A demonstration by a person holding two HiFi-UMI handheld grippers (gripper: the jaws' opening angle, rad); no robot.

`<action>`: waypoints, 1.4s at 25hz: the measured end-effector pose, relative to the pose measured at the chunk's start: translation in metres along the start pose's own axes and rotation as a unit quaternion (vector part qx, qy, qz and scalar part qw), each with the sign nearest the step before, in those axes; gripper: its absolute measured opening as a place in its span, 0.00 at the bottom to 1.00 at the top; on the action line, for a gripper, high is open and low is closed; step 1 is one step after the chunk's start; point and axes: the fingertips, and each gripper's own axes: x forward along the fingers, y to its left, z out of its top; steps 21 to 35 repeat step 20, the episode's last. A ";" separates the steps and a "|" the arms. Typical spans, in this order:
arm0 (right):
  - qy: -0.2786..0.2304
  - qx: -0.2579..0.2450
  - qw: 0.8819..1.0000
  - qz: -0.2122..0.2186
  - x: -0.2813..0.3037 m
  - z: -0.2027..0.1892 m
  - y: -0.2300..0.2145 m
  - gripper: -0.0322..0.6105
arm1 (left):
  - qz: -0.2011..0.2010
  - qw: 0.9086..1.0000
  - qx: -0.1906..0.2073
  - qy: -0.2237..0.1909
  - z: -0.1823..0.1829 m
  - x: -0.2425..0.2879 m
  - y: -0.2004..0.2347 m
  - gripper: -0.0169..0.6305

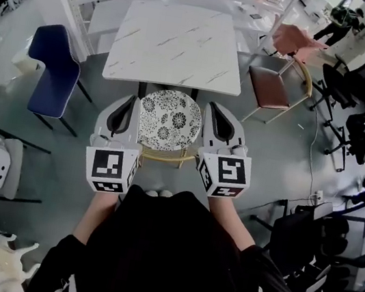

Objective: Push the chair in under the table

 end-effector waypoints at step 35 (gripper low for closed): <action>-0.006 0.000 1.000 0.009 0.000 0.001 -0.001 0.08 | -0.010 1.000 0.001 0.000 0.001 0.001 -0.007 0.04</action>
